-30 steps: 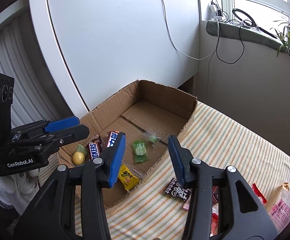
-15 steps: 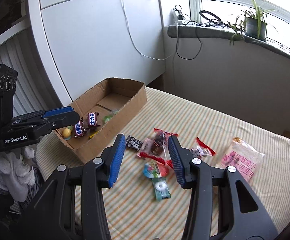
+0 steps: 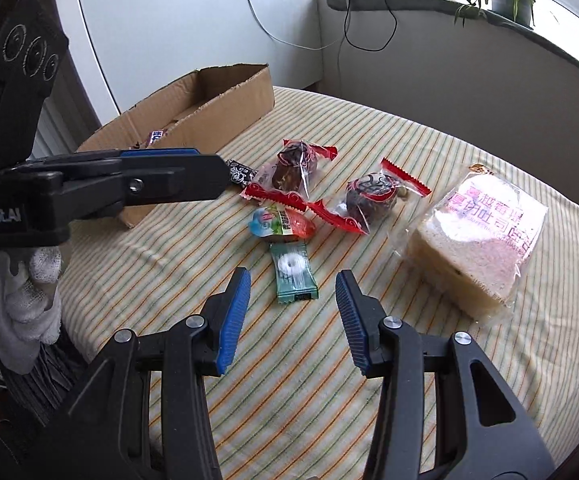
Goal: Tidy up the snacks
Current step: 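Grasp the round candy with left tool while right tool grasps green mint pack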
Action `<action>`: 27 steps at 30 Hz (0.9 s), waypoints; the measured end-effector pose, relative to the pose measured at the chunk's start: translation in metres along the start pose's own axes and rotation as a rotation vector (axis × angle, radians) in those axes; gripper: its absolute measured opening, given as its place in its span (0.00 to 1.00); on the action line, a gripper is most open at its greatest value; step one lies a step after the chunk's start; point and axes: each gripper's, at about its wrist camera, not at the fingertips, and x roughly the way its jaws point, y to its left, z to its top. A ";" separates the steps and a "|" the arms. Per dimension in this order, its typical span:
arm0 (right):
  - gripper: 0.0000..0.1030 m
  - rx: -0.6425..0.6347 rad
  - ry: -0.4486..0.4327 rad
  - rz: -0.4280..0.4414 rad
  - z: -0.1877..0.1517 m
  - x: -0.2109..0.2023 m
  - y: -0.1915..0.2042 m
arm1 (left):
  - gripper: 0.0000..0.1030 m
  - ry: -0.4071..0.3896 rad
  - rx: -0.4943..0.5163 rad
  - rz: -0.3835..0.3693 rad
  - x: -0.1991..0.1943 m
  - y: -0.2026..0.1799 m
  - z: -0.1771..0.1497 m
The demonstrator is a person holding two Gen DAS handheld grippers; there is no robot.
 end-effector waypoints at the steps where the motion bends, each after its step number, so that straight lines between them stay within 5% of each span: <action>1: 0.45 -0.001 0.004 0.007 -0.001 0.002 0.000 | 0.48 0.011 -0.002 0.002 0.005 0.000 -0.001; 6: 0.45 -0.021 0.022 0.006 -0.004 0.011 0.000 | 0.41 0.069 0.010 0.023 0.028 -0.005 -0.006; 27: 0.37 -0.059 0.053 0.010 0.005 0.036 0.001 | 0.41 0.145 0.023 0.157 0.067 0.004 -0.010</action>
